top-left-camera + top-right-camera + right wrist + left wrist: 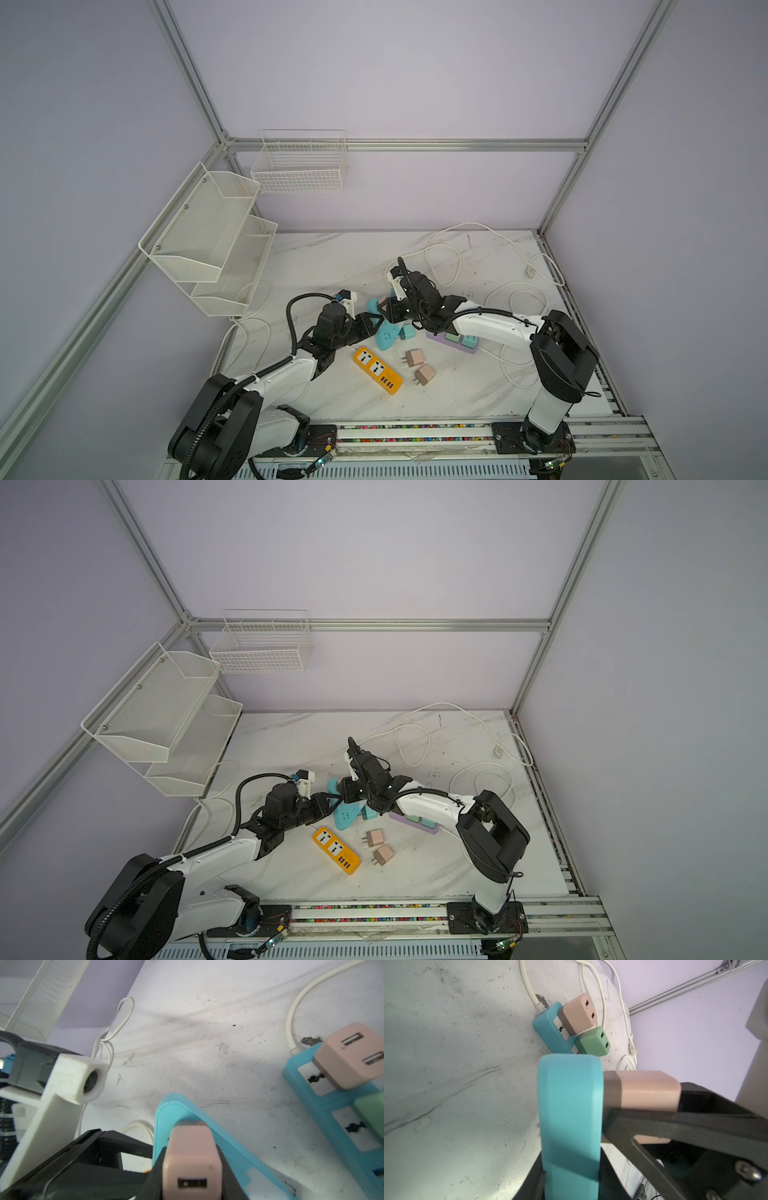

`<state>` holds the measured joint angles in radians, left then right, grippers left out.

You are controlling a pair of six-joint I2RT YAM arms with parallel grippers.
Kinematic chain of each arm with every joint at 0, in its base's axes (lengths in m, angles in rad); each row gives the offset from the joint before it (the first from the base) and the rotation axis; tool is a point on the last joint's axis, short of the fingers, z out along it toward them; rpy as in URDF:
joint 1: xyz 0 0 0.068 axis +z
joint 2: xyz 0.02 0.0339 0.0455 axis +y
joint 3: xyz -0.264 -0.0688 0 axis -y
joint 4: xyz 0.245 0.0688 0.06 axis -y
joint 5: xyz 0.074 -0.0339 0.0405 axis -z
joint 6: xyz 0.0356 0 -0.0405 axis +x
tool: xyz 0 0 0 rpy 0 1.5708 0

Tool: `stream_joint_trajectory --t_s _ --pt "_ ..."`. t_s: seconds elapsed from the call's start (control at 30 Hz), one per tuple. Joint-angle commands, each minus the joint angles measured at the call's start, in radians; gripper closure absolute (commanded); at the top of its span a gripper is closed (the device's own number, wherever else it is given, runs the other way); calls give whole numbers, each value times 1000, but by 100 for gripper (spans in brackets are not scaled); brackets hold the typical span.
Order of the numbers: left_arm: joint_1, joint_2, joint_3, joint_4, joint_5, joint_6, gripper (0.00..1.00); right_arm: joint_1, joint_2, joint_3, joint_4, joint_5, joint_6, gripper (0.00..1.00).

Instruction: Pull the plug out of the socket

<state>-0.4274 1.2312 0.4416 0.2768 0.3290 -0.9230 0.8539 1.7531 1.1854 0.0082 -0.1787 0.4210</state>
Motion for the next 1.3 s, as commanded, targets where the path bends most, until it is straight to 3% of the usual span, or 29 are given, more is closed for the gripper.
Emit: stream_joint_trajectory --t_s 0.0,0.1,0.4,0.7,0.83,1.03,1.17,1.27 --pt "12 -3 58 -29 -33 12 100 -47 -51 5 18 -42 -22 86" --pt "12 -10 48 -25 -43 12 100 -103 -49 -27 72 -142 21 86" --pt "12 -15 54 -42 -59 16 100 -4 -34 47 -11 -1 -19 86" --pt "12 -39 37 -44 -54 9 100 -105 -58 -50 99 -199 47 86" --pt "12 -48 48 -67 -54 17 100 -87 -88 -52 76 -128 52 86" --pt "12 -43 51 -62 -61 12 100 53 -62 51 -41 28 -18 86" --pt "12 -39 53 -68 -63 13 100 25 -62 22 -7 -30 -23 86" --pt "12 -39 48 -67 -71 10 100 -62 -66 -19 38 -161 21 86"
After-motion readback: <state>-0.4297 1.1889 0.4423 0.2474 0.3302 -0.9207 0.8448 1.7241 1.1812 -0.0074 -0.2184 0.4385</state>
